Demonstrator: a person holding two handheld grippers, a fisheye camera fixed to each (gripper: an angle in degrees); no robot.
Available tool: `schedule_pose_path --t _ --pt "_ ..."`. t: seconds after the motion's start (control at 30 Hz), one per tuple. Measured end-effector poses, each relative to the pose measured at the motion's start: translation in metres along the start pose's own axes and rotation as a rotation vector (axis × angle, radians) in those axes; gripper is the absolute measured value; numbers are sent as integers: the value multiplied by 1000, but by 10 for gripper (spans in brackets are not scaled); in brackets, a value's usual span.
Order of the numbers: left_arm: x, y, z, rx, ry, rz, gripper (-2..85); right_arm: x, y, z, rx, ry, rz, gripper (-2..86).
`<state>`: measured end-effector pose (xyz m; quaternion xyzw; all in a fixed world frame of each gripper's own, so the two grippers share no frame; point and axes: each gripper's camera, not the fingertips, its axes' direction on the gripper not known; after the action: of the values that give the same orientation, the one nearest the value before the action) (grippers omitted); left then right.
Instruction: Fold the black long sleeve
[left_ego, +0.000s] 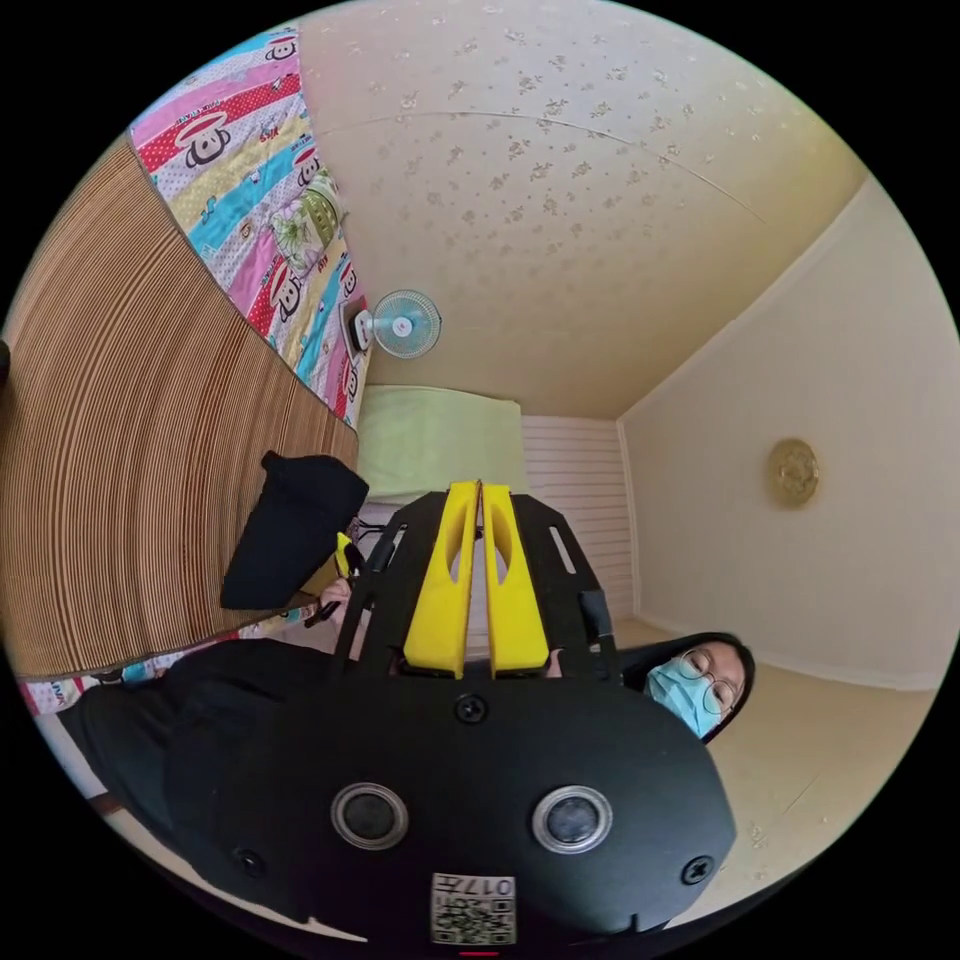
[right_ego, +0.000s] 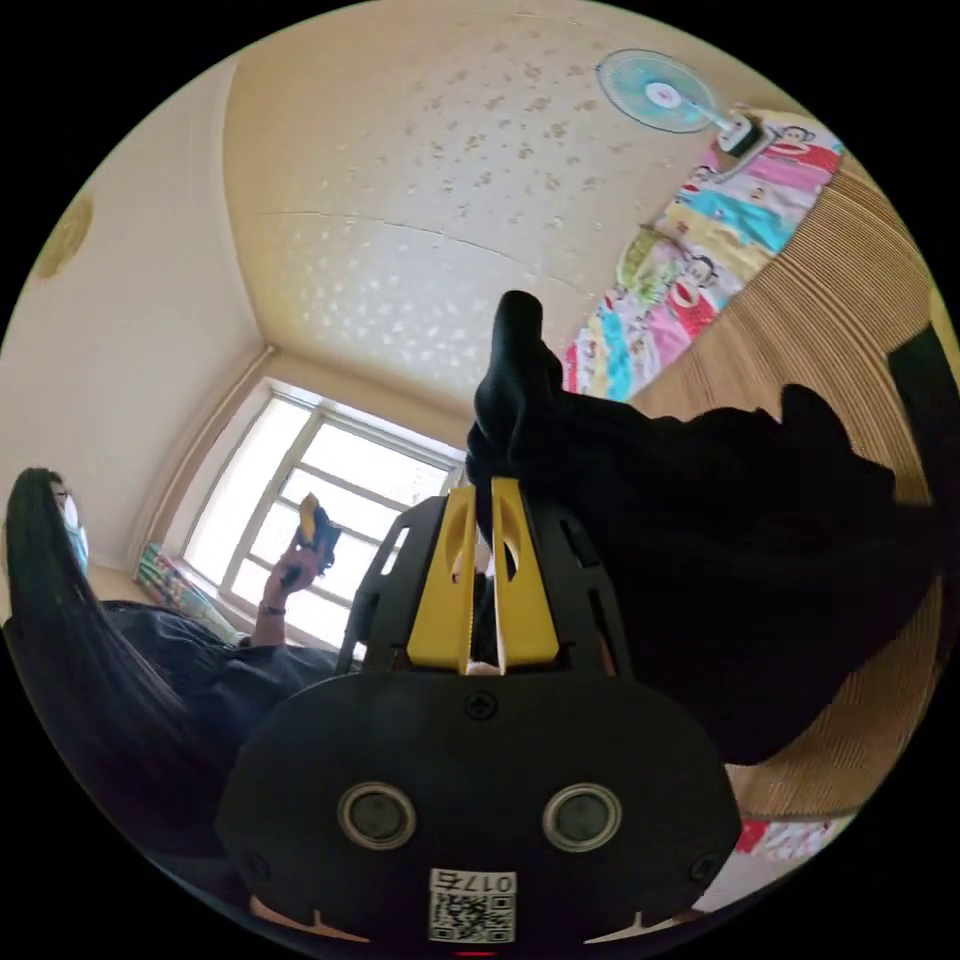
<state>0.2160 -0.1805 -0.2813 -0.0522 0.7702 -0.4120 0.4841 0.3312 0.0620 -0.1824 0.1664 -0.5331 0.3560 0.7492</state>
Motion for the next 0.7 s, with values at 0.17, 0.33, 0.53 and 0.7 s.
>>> schedule_pose_path --t 0.17,0.33,0.53,0.7 --pt "-23 -2 -38 -4 46 49 30 -79 1 57 11 -371 -191 35" --pt "-34 -9 -57 -54 29 149 113 -154 34 96 -37 -474 -385 35" --pt "-44 -15 -21 -210 100 272 172 -183 114 110 -125 -463 -492 34" --pt "-92 -12 57 -431 133 112 211 -209 177 158 -367 -327 -651 31"
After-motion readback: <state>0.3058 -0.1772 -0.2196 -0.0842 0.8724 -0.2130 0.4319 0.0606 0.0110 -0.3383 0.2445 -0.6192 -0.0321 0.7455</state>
